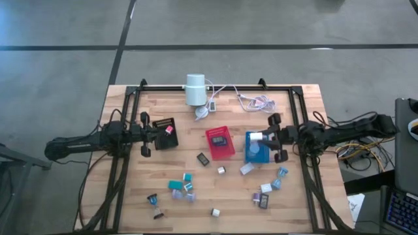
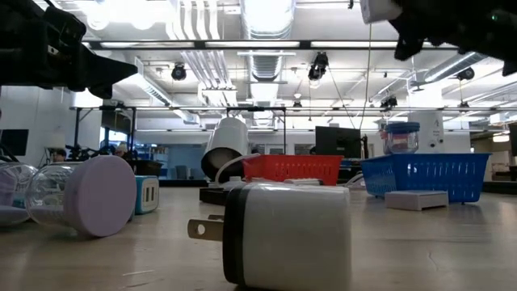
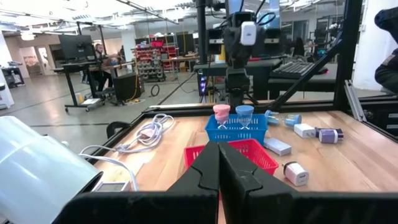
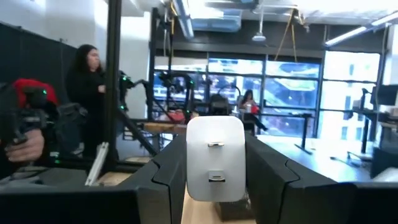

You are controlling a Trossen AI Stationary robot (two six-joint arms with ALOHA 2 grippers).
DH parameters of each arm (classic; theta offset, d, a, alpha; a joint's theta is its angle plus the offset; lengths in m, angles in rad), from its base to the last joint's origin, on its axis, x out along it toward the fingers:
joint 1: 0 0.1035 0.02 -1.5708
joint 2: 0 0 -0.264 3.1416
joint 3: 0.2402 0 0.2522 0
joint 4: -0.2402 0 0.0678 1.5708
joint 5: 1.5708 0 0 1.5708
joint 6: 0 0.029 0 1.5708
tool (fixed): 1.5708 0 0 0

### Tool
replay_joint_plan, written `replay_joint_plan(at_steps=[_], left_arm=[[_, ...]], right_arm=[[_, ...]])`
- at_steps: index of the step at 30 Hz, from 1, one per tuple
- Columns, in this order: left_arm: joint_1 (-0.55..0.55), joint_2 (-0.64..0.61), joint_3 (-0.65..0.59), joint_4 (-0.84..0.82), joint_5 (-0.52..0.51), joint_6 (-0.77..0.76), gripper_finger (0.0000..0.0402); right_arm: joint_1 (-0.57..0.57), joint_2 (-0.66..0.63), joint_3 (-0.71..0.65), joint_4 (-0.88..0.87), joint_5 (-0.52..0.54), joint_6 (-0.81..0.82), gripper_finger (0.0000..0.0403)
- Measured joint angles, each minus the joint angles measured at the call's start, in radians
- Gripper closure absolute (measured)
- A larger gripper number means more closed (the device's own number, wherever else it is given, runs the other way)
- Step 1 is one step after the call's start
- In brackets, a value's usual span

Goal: Pick & Place Office items
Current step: Put the white charger adapter into the black bin

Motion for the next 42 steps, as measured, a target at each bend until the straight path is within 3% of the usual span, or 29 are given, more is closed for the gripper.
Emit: replay_joint_plan(at_steps=[5,12,18,34,38,42], left_arm=[[0.000,0.000,0.000,0.000,-0.006,0.000,0.0399],[0.000,0.000,0.000,0.000,-0.039,0.043,0.0399],[0.000,0.000,0.000,0.000,-0.046,0.060,0.0399],[0.000,0.000,0.000,0.033,-0.045,0.122,0.0399],[0.000,0.000,0.044,0.063,-0.043,0.024,0.0399],[-0.003,0.030,0.073,0.066,-0.010,0.031,0.0399]], right_arm=[[-0.013,-0.113,-0.038,-0.011,0.002,0.005,0.0287],[-0.018,-0.308,-0.088,-0.157,0.008,-0.001,0.0287],[-0.017,-0.388,-0.095,-0.269,0.005,-0.001,0.0287],[-0.017,-0.388,-0.098,-0.286,0.045,0.043,0.0287],[-0.017,-0.353,-0.087,-0.286,0.055,0.041,0.0287],[-0.017,-0.277,-0.044,-0.258,0.057,0.041,0.0287]])
